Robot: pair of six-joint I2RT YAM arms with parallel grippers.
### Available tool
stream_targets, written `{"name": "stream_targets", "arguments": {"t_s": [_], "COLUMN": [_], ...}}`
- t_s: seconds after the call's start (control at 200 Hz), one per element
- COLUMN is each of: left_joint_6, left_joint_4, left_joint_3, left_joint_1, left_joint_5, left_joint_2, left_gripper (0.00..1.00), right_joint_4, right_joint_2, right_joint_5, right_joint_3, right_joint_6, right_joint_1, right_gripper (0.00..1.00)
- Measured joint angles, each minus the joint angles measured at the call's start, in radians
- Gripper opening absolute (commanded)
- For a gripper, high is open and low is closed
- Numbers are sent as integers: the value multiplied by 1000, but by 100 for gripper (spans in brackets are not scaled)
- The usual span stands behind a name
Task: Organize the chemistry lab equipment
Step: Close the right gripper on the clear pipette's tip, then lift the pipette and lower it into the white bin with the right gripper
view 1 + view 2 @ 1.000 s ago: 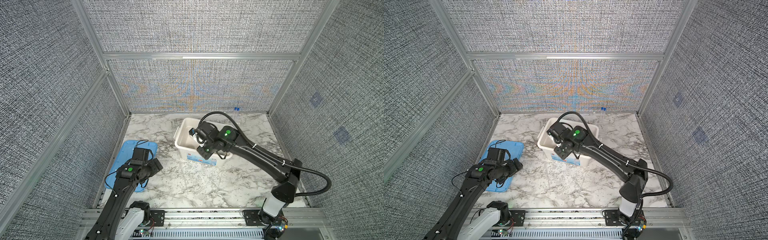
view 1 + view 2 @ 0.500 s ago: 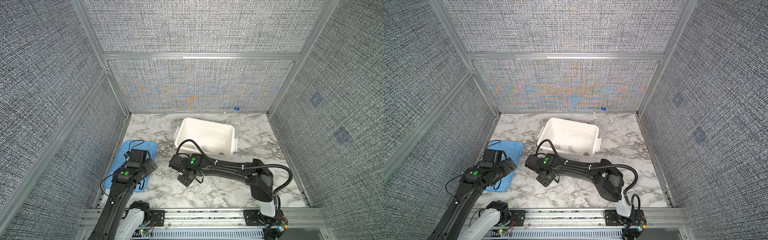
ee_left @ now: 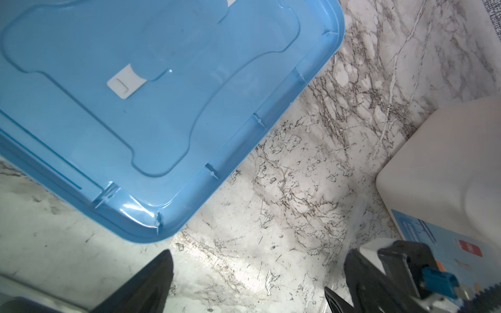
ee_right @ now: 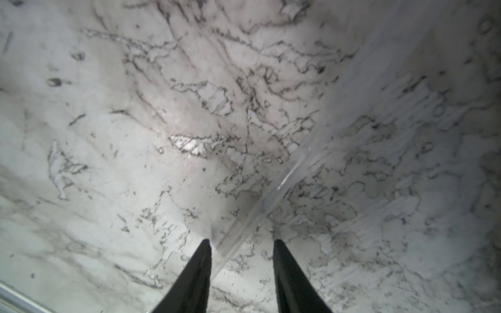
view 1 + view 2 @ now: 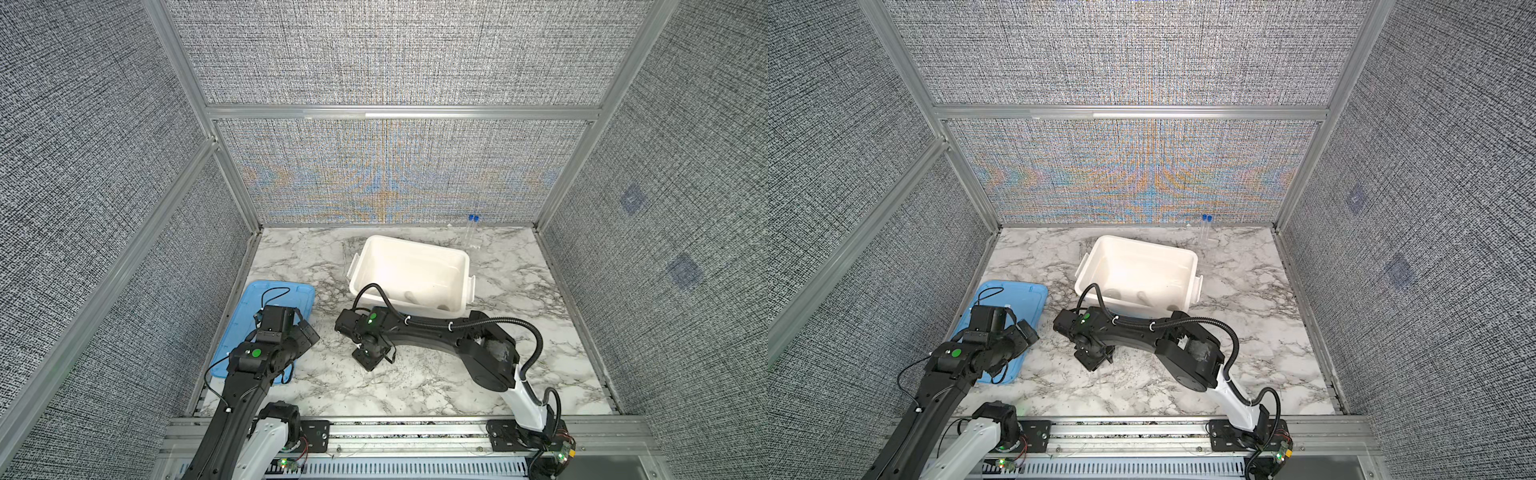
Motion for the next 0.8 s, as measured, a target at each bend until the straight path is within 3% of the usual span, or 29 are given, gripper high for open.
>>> {"name": "stream_targets", "arguments": {"t_s": [0.36,0.59,0.8], "left_joint_6": [23,27,45], "left_joint_4": [25,26,16], "left_joint_3": [15,24,56], "left_joint_1": [0,0,0], "left_joint_5": [25,28,33], "left_joint_2": [15,18,18], "left_gripper": [99,99,99], "right_joint_4": [15,3,-10], "right_joint_2": [2,-40,-181], "right_joint_5": [-11,-50,-58], "right_joint_3": [-14,-41,-62], "right_joint_6": [-42,-48,-48], "right_joint_1": [-11,-10,-17], "right_gripper": [7,5,5]}}
